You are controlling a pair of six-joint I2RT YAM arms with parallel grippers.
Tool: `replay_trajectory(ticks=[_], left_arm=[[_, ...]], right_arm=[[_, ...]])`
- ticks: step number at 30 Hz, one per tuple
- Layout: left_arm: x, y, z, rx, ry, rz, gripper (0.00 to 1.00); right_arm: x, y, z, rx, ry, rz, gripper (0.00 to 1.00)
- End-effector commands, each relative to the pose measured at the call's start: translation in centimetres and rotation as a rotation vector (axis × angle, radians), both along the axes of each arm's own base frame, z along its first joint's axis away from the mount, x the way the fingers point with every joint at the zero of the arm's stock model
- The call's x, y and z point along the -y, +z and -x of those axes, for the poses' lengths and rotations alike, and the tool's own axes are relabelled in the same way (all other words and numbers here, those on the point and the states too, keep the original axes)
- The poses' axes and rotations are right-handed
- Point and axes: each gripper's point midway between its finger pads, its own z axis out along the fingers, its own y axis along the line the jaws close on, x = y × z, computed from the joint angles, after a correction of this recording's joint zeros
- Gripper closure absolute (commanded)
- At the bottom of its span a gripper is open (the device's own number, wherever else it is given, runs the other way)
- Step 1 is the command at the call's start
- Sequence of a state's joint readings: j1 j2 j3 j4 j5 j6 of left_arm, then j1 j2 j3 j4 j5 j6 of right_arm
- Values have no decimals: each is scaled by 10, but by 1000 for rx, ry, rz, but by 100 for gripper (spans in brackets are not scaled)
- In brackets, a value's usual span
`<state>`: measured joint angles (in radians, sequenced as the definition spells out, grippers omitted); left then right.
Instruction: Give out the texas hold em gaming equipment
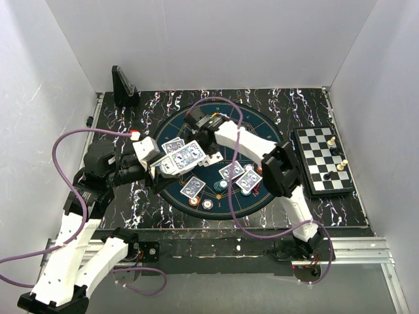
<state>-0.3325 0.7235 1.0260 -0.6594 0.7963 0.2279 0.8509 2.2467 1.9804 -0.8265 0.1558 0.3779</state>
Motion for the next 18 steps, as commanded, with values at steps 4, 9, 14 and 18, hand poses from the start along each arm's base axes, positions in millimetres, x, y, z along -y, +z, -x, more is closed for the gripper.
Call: replay_trajectory(ticks=[4, 9, 14, 18], left_arm=[[-1, 13, 0, 67, 3, 12, 100], [0, 13, 0, 58, -2, 18, 100], [1, 9, 1, 49, -7, 17, 100], [1, 6, 0, 40, -6, 15, 100]], right_arm=[[30, 156, 6, -40, -108, -440, 24], [57, 219, 27, -94, -121, -739, 16], [59, 266, 68, -141, -21, -916, 13], [57, 286, 89, -181, 28, -1035, 12]])
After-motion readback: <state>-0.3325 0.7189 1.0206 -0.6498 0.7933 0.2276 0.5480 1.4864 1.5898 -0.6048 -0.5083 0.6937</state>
